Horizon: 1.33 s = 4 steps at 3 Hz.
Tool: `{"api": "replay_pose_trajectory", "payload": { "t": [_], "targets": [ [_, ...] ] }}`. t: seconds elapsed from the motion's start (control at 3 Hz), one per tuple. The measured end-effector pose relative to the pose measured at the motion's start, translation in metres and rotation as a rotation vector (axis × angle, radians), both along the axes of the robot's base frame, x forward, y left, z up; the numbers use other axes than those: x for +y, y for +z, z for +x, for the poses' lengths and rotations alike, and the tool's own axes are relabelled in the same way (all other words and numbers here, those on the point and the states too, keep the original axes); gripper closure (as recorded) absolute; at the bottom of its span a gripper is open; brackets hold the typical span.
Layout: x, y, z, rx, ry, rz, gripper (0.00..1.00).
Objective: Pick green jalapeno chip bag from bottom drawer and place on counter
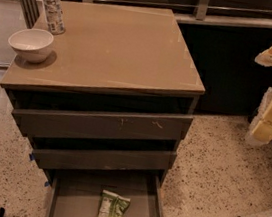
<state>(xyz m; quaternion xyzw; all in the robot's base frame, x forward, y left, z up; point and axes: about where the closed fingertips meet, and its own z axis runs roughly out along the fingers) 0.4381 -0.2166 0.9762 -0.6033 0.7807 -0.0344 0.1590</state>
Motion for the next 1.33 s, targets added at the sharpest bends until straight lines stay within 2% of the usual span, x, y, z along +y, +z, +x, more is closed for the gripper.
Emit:
{"api": "replay_pose_trajectory", "payload": {
  "t": [0.33, 0.67, 1.0, 1.33],
  "targets": [
    [0.005, -0.015, 0.002, -0.016, 0.000, 0.022, 0.35],
    [0.013, -0.058, 0.007, -0.028, 0.014, 0.097, 0.58],
    [0.024, -0.113, 0.020, -0.019, 0.023, 0.230, 0.81],
    [0.026, -0.113, 0.023, -0.029, 0.022, 0.241, 1.00]
  ]
}}
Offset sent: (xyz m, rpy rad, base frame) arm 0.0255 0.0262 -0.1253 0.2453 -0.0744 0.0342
